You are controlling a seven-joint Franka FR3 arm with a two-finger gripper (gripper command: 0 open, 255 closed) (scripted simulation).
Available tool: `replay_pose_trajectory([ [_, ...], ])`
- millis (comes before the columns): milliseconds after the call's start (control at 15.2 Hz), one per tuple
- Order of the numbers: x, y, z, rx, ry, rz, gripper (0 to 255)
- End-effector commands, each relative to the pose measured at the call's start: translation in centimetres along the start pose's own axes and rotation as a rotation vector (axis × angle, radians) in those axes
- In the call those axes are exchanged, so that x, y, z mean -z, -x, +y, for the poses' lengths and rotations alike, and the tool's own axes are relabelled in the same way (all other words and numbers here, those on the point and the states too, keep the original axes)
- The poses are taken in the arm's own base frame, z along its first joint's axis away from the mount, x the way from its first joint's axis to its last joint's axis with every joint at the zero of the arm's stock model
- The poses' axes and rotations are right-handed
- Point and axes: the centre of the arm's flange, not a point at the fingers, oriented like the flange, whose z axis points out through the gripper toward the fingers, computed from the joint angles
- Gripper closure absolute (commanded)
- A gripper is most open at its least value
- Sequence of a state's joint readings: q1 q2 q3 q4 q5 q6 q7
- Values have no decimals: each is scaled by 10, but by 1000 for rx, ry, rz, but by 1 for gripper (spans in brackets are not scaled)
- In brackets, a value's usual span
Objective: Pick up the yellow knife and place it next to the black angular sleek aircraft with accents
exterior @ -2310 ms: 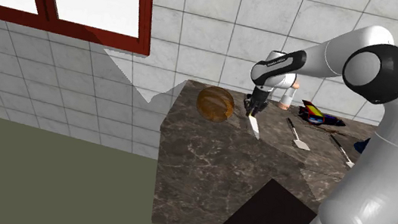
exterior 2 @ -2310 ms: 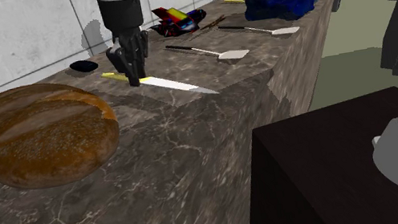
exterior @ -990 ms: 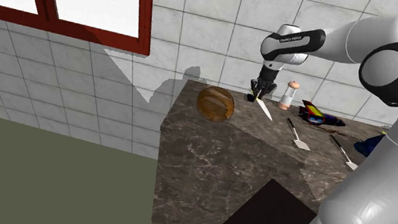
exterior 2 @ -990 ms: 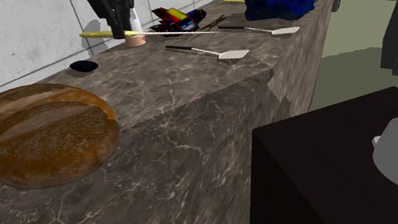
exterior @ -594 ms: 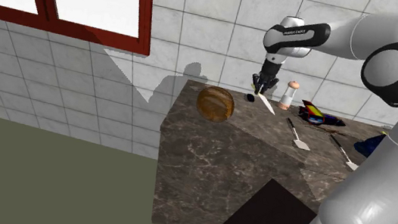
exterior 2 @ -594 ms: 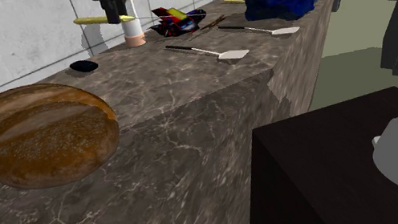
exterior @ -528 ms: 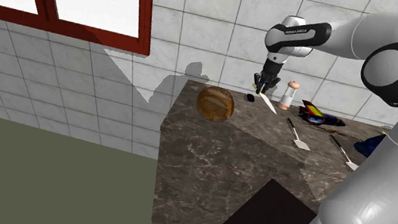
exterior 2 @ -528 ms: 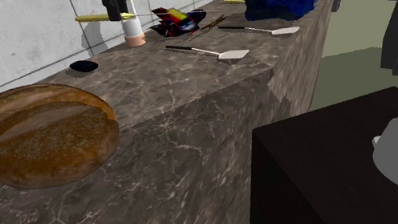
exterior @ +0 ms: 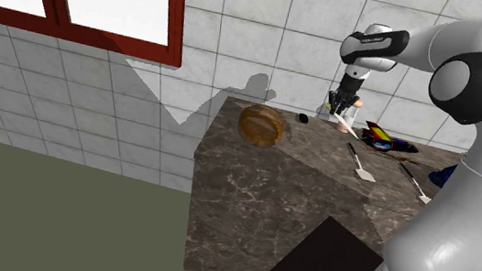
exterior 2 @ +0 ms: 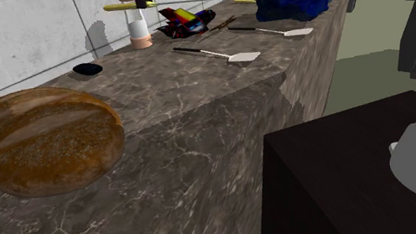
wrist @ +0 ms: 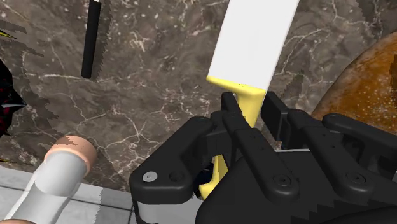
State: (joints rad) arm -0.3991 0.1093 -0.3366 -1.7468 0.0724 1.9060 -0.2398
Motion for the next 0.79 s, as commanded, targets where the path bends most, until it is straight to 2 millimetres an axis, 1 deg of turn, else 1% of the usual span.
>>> replay_pose_trajectory([
  [0, 1, 0, 27, 1, 0, 0, 255],
  [264, 2, -3, 79, 1, 0, 0, 255],
  [330, 3, -4, 97, 1, 0, 0, 255],
  [726, -29, -2, 97, 1, 0, 0, 255],
])
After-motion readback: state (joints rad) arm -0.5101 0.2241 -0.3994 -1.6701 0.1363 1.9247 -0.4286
